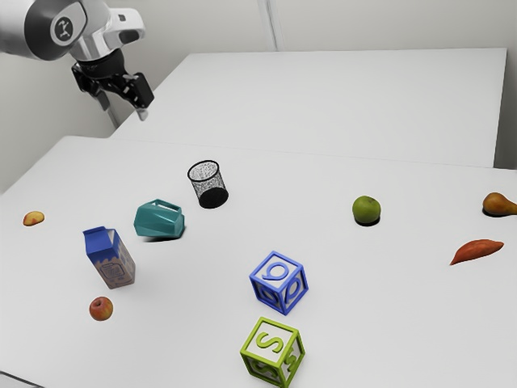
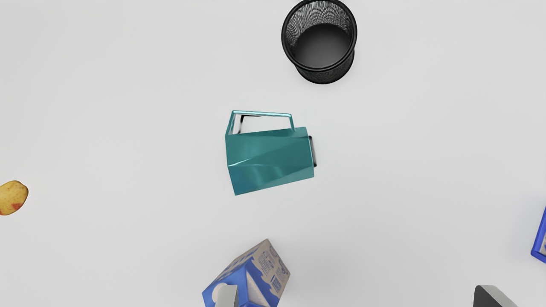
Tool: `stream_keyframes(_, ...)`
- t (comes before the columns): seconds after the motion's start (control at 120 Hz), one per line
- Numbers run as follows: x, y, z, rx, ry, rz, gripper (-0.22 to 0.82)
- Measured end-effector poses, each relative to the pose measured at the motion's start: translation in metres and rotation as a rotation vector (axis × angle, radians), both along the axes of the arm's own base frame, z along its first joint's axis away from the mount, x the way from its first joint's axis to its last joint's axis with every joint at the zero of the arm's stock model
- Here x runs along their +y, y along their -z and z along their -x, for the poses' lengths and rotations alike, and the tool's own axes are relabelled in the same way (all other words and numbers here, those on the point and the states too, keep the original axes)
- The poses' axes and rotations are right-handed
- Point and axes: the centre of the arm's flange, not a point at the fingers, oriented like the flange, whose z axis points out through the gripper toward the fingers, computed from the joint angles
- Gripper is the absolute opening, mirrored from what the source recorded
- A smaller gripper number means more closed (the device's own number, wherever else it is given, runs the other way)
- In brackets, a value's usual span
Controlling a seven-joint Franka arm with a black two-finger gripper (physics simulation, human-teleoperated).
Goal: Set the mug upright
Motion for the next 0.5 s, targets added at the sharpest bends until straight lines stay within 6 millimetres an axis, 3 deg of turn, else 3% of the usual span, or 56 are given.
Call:
stream_keyframes(0.292,0.008,0.021,-0.004,0.015,0.009,-0.002,0.60)
stream_keyframes(0.375,0.023,0.044,-0.006,0.043,-0.013,0.002,0.60)
stream_keyframes(0.5,0.064,0.073,-0.006,0.063,-0.106,0.122,0.60)
